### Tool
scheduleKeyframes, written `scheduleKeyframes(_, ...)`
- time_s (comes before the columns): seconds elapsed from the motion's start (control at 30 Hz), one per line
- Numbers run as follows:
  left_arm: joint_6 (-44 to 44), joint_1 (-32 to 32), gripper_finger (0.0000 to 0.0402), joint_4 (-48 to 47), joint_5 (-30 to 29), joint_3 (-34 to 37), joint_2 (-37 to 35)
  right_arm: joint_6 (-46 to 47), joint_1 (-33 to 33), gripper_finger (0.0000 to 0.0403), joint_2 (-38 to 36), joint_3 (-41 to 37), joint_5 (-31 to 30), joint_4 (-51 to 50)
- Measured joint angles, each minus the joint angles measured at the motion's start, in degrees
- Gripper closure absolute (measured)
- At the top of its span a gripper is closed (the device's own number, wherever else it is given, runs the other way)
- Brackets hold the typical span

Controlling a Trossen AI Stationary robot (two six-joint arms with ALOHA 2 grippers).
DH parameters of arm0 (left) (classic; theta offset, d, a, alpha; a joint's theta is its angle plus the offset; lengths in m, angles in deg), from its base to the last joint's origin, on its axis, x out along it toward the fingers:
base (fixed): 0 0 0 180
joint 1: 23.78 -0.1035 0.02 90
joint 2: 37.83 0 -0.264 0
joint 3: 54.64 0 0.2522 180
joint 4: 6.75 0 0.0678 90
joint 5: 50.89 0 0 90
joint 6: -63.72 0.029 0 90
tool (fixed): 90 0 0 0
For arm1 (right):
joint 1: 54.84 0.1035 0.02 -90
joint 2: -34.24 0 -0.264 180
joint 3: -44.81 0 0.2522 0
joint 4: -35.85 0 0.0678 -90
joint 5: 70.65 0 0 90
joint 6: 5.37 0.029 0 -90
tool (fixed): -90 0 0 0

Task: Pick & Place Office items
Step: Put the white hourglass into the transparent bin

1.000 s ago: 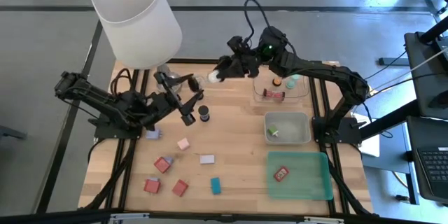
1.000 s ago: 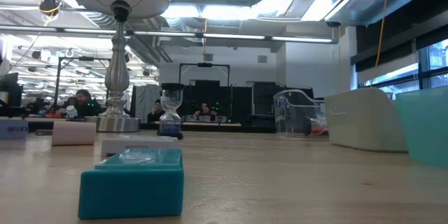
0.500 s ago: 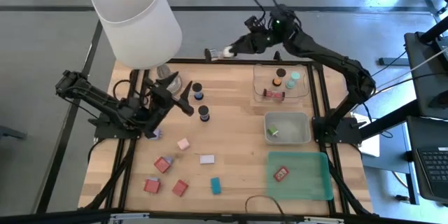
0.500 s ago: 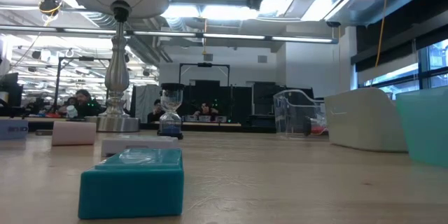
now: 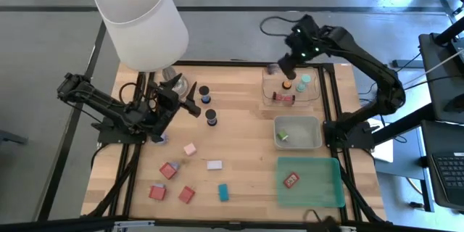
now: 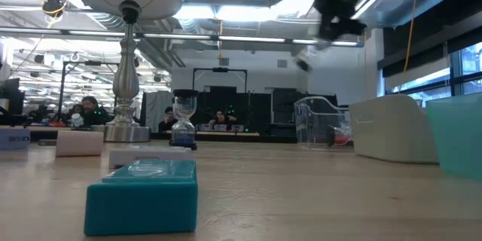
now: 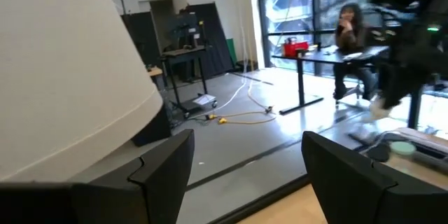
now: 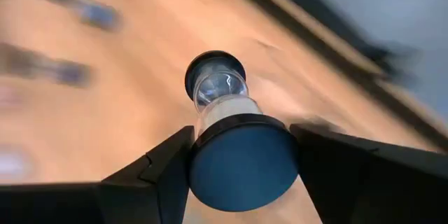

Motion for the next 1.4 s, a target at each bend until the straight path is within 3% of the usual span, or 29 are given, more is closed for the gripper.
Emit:
scheduleKeyframes(0.13, 0.24, -1.80, 0.0141, -0.01, 0.00, 0.00, 0.00, -0.23, 0.00, 0.0184, -1.62, -0.02, -16.06, -9.35)
scheduleKeyframes(0.27, -0.53, -3.11, 0.0140, -0.01, 0.00, 0.02, 0.00, -0.08, 0.00, 0.0187, -1.60, -0.02, -21.81, -15.21)
scheduleKeyframes(0.6, -3.55, -1.03, 0.0142, -0.42, -1.89, 0.18, 0.00, 2.98, 0.47, 0.0187, -3.16, -0.77, -19.06, -19.19)
scheduleKeyframes(0.8, -3.63, -0.36, 0.0142, -0.51, -2.89, 1.46, 0.00, 8.67, 1.85, 0.0187, -9.04, -11.57, -18.73, -18.51)
scheduleKeyframes(1.1, -2.37, -3.79, 0.0142, -0.45, -1.78, 1.97, -0.02, 15.94, 2.38, 0.0187, -13.88, -29.55, -17.38, -3.85)
scheduleKeyframes(1.23, -2.73, -5.05, 0.0142, -0.42, 0.44, 1.97, -0.02, 16.25, 2.36, 0.0184, -12.65, -33.55, -17.66, 3.12)
scheduleKeyframes(1.4, -2.73, -5.33, 0.0142, -0.42, 0.89, 1.97, -0.02, 14.27, 2.36, 0.0183, -9.83, -34.01, -19.23, 4.36)
